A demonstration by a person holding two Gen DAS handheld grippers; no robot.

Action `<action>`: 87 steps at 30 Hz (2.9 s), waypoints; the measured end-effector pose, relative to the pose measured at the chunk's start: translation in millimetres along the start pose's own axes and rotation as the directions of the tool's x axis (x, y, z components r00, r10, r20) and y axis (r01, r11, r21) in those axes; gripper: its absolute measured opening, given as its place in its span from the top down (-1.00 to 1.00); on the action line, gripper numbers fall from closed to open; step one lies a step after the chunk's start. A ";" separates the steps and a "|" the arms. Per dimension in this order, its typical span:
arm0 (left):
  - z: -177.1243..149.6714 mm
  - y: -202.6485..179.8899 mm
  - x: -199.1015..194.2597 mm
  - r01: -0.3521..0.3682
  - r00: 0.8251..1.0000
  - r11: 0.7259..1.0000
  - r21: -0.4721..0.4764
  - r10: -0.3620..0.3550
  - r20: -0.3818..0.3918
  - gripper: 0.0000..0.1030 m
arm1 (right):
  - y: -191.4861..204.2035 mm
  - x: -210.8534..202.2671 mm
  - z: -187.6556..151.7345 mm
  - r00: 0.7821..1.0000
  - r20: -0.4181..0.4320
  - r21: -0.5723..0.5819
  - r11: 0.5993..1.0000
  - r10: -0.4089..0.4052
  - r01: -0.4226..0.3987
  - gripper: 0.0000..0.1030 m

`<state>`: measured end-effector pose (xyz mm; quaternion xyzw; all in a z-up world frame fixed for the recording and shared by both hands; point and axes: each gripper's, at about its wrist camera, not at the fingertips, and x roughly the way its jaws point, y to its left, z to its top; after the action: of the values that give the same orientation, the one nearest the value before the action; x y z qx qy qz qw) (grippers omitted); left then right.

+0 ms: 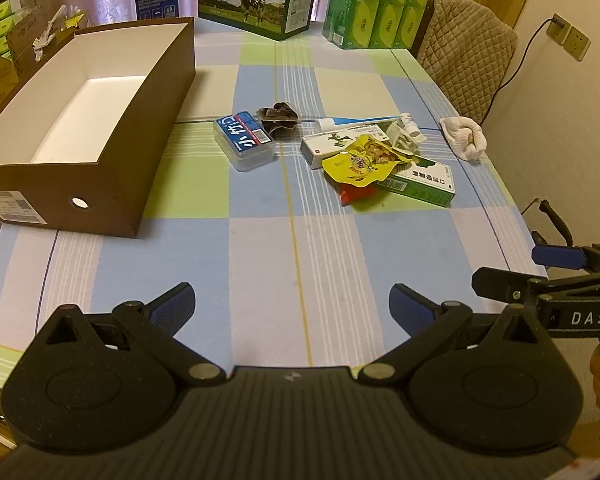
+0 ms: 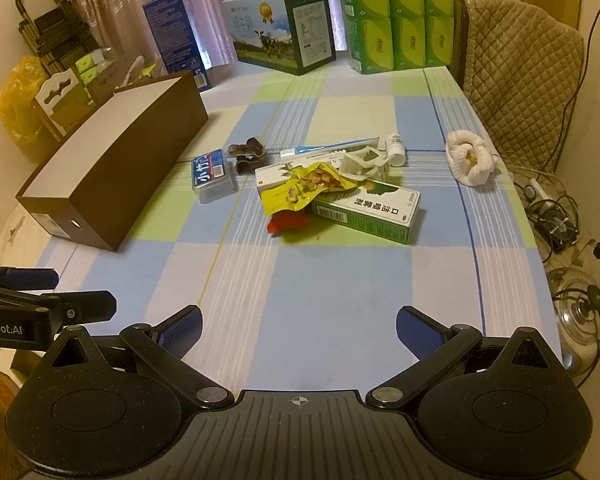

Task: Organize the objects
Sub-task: 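Move both tools toward the cluster of items on the table, then grasp the yellow snack pouch with the right tool while the left tool approaches the blue case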

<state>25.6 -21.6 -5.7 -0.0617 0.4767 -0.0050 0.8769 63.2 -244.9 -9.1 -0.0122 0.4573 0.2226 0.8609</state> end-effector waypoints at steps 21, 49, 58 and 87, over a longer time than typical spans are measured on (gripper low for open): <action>16.4 -13.8 17.6 -0.028 1.000 0.999 -0.037 0.027 -0.011 -0.98 | -22.1 15.1 19.5 1.000 -0.011 -0.026 0.999 0.023 -0.024 -0.96; 34.8 8.7 67.6 -0.186 0.982 0.969 -0.163 0.183 -0.033 -0.98 | -23.7 102.4 36.1 0.977 0.159 -0.635 0.773 0.142 -0.009 -0.39; 39.6 19.5 81.7 -0.218 0.976 0.953 -0.211 0.215 -0.036 -0.98 | -32.0 151.7 31.1 0.978 0.174 -0.815 0.574 0.115 0.078 -0.11; 42.5 9.8 101.0 -0.222 0.975 0.949 -0.223 0.220 -0.033 -0.98 | -38.1 147.5 74.3 0.941 0.173 -0.651 0.751 0.291 -0.112 0.89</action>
<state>115.8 -14.3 -68.4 -0.1070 0.4815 0.1469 0.8574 207.5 -207.6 -89.8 -0.2208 0.2357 0.4549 0.8299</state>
